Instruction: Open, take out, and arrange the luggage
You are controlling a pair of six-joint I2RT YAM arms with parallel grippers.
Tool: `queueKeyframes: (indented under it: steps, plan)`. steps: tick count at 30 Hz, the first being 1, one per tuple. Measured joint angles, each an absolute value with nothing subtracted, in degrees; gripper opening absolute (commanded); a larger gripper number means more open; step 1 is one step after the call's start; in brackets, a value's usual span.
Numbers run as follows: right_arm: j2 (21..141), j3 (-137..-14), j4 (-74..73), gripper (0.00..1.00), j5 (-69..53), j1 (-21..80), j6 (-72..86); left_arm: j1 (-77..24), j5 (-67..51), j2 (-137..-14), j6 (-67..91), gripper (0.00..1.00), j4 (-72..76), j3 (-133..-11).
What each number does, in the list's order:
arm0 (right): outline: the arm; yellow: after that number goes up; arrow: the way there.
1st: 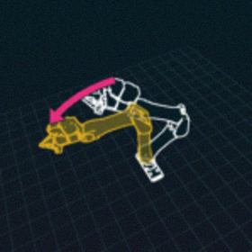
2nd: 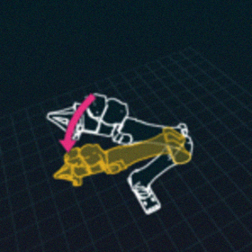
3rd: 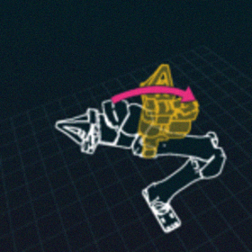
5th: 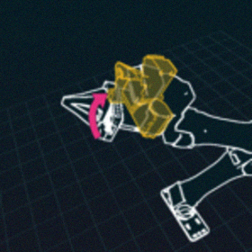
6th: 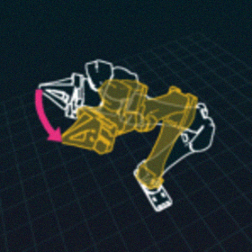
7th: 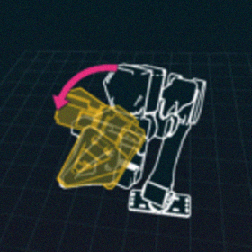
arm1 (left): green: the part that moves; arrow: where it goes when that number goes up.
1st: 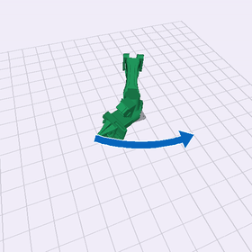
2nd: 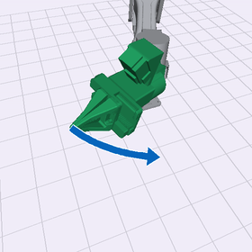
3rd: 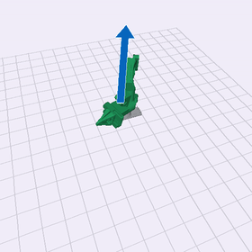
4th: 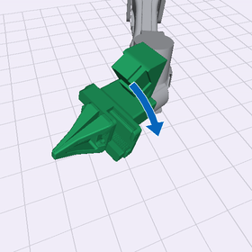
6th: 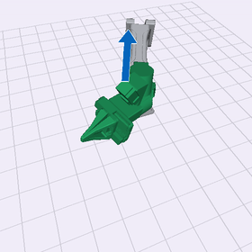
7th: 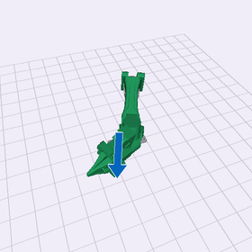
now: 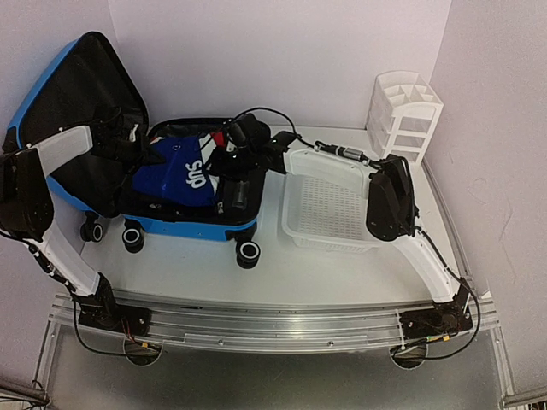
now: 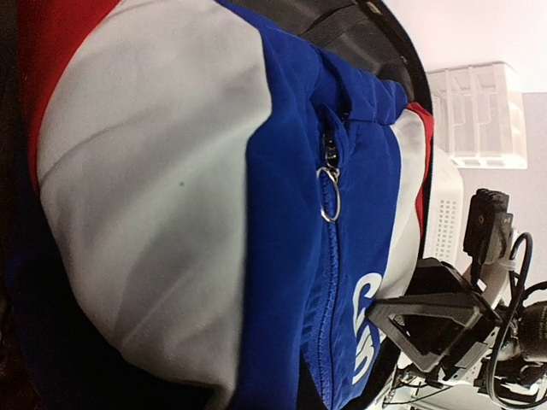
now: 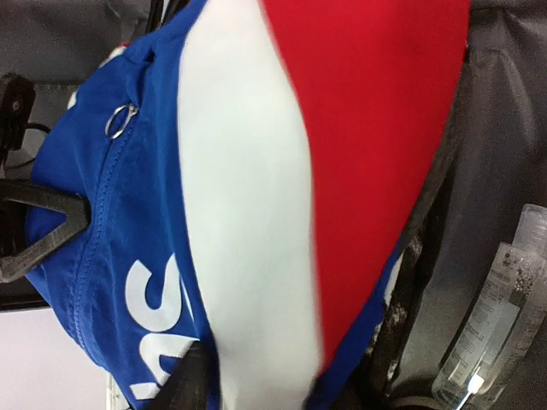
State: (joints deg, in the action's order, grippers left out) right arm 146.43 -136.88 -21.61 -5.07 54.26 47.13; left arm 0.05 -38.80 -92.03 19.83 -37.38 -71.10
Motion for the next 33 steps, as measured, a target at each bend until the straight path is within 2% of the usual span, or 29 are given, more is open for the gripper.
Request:
queueKeyframes:
  steps: [13, 22, 33]
  plan:
    - [143.4, -129.0, -21.9, 0.54, -12.8, 54.3, 55.5, 0.3, -36.0, -92.6, 19.2, 0.00, -35.8, -68.5]
    - [143.7, -131.4, -23.2, 0.51, -18.6, 54.4, 61.5, 1.1, -36.0, -95.9, 17.4, 0.00, -35.5, -68.6]
    - [143.6, -131.3, -23.2, 0.50, -16.5, 55.0, 62.4, 1.5, -36.4, -96.5, 14.9, 0.00, -36.0, -69.5]
